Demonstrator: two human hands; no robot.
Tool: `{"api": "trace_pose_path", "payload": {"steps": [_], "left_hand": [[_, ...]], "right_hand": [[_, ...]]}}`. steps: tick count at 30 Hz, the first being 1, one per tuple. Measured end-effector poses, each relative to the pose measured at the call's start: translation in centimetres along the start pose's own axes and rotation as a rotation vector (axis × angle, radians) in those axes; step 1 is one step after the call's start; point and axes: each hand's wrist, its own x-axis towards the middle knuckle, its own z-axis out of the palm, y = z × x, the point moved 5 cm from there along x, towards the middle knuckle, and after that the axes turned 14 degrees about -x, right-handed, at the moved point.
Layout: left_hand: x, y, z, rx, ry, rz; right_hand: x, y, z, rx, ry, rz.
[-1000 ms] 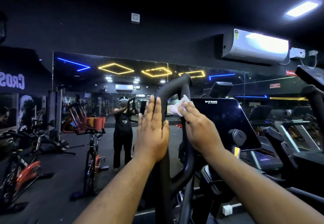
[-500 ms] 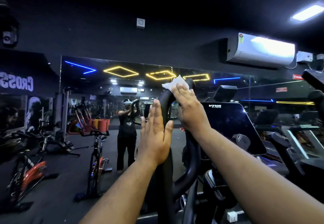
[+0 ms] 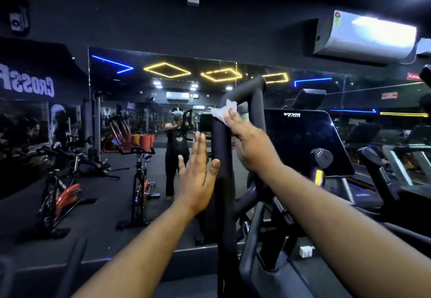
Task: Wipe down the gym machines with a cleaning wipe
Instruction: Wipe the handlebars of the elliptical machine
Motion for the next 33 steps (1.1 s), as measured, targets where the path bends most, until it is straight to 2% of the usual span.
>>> {"api": "trace_pose_path", "payload": {"steps": [5, 11, 14, 20, 22, 23, 27, 33], "left_hand": [[0.0, 0.6, -1.0, 0.037, -0.006, 0.036], [1.1, 2.1, 1.0, 0.188, -0.1, 0.047], [1.9, 2.7, 2.1, 0.354, -0.092, 0.053], [5.7, 5.1, 2.8, 0.336, -0.055, 0.096], [5.9, 4.9, 3.1, 0.372, -0.036, 0.12], [5.9, 4.7, 3.2, 0.382, -0.018, 0.135], [5.8, 4.3, 3.3, 0.374, 0.003, 0.154], [5.8, 4.2, 3.4, 0.332, 0.001, 0.165]], "right_hand": [[-5.8, -2.1, 2.5, 0.103, 0.017, 0.079], [-12.4, -1.8, 1.6, -0.047, -0.131, -0.17], [-10.5, 0.0, -0.1, -0.144, -0.019, -0.261], [-0.7, 4.9, -5.4, -0.254, 0.357, -0.089], [2.0, 6.3, -6.2, -0.286, 0.406, -0.005], [3.0, 6.8, -6.0, -0.309, 0.381, 0.014], [2.7, 7.5, -2.6, -0.399, 0.104, -0.059], [-4.6, 6.8, -0.1, -0.43, 0.057, -0.128]]}}
